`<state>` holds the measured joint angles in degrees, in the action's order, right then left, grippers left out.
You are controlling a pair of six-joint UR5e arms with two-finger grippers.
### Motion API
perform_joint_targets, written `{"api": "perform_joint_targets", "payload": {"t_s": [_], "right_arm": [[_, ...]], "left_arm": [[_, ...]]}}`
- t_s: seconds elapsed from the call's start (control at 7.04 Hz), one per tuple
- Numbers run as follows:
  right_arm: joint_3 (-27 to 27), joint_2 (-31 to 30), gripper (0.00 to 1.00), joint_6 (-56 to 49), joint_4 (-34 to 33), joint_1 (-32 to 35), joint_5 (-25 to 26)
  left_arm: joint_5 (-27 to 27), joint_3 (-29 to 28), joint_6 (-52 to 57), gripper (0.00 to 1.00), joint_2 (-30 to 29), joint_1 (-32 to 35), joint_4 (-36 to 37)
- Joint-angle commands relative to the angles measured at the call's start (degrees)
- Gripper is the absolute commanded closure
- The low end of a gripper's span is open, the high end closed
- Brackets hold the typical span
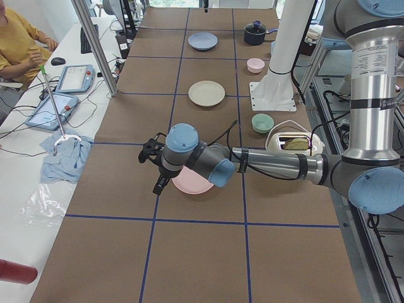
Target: Stack three plates with pink and blue
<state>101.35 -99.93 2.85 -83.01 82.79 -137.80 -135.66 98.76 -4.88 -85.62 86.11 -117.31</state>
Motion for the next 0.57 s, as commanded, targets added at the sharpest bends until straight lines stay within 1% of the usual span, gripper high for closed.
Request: {"api": "perform_joint_targets", "payload": {"t_s": [0.0, 0.28, 0.43], "right_arm": [[-1.32, 0.88, 0.0, 0.23, 0.04, -0.53, 0.07], [-3.95, 3.06, 0.0, 1.02, 0.04, -1.23, 0.16], [-6.58, 4.99, 0.0, 1.98, 0.21, -1.58, -0.01]], "left_arm": [[0.05, -0.14, 0.31, 0.0, -0.07, -0.94, -0.03], [0.05, 0.2, 0.05, 0.0, 0.01, -1.03, -0.03], [-0.04, 0.29, -0.04, 0.0, 0.01, -1.03, -0.03]]}}
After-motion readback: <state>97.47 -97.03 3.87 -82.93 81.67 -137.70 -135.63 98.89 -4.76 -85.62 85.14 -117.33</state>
